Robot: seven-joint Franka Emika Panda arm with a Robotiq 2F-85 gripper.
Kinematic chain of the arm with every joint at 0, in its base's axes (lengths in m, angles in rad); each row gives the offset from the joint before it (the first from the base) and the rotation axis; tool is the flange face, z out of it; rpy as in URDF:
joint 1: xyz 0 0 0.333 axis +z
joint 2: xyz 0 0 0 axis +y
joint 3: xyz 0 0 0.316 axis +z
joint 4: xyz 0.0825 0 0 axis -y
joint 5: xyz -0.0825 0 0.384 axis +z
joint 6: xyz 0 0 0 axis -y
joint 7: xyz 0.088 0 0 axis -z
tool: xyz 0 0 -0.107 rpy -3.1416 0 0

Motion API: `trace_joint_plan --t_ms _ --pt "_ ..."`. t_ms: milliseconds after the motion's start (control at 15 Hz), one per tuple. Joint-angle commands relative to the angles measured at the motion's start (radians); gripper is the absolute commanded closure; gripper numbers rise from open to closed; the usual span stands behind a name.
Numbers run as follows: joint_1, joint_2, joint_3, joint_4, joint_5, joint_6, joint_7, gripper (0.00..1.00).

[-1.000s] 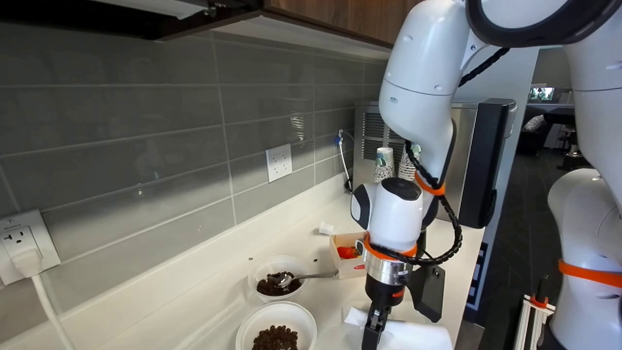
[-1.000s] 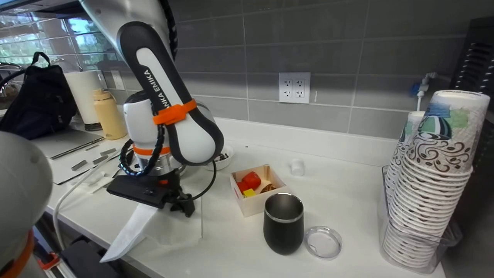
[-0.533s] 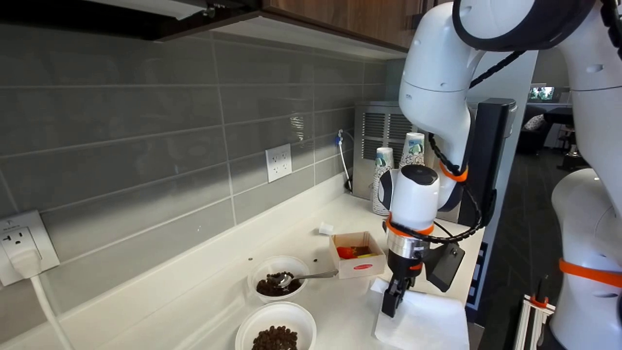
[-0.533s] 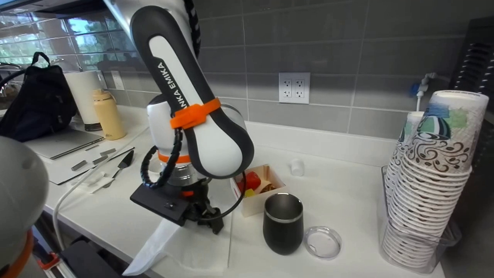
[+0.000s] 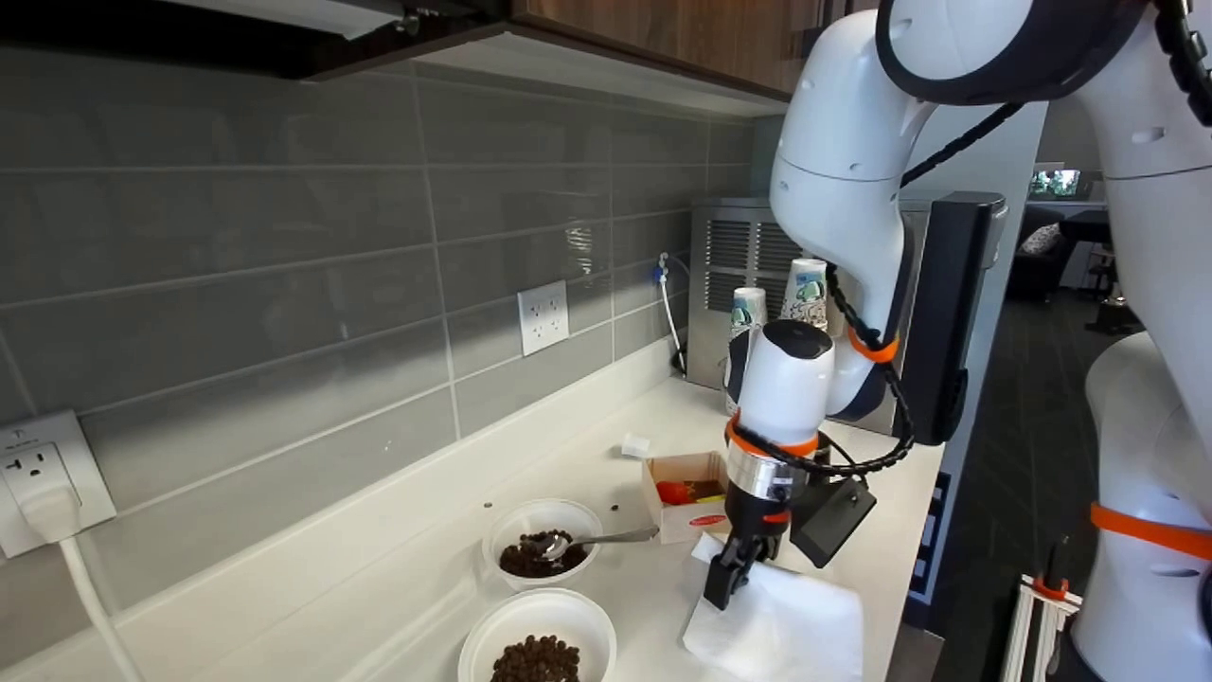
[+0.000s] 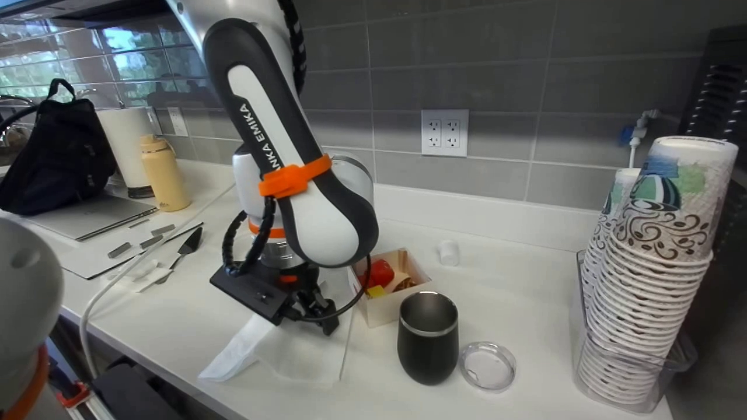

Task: Use the napkin to wipe the table

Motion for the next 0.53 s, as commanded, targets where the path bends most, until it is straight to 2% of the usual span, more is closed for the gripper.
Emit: trace_joint_plan --t_ms 0,200,467 --pt "-0.009 0.046 0.108 0.058 0.087 0.018 -0.024 1.00" --pt "-0.006 0.087 0.190 0.106 0.126 0.023 -0.027 1.00" --pt "-0.002 0.126 0.266 0.134 0.107 0.061 -0.029 1.00"
